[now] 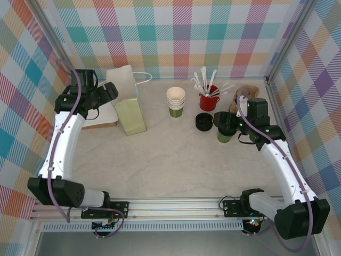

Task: Pack the takeout coffee

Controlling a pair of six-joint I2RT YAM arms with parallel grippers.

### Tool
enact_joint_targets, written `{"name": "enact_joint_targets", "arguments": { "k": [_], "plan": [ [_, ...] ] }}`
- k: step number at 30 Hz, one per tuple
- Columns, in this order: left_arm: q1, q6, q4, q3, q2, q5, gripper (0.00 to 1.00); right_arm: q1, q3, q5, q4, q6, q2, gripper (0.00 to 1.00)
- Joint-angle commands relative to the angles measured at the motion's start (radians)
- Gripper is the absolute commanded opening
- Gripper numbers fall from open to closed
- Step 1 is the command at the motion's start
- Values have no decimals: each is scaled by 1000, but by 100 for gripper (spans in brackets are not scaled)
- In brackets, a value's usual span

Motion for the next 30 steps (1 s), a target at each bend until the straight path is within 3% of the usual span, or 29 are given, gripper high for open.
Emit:
{"name": "enact_joint_targets", "arguments": {
  "k": [1,8,17,22,25,30],
  "plan": [
    [35,28,48,46,66,52,92,-5,38,7,-10,-15,3,100],
    [49,42,57,97,198,75,76,-5,40,13,-23,-21,10,100],
    [49,82,54,116,229,119,28,-5,59,20,-40,-25,21,100],
    [49,103,43,94,186,157,7,-5,99,87,-101,-32,49,100],
    [49,109,30,73,142,190,1,-5,128,167,-140,-44,53,100],
    [41,102,20,19,41,240,0,-9,186,274,-213,-72,77,100]
  ]
}}
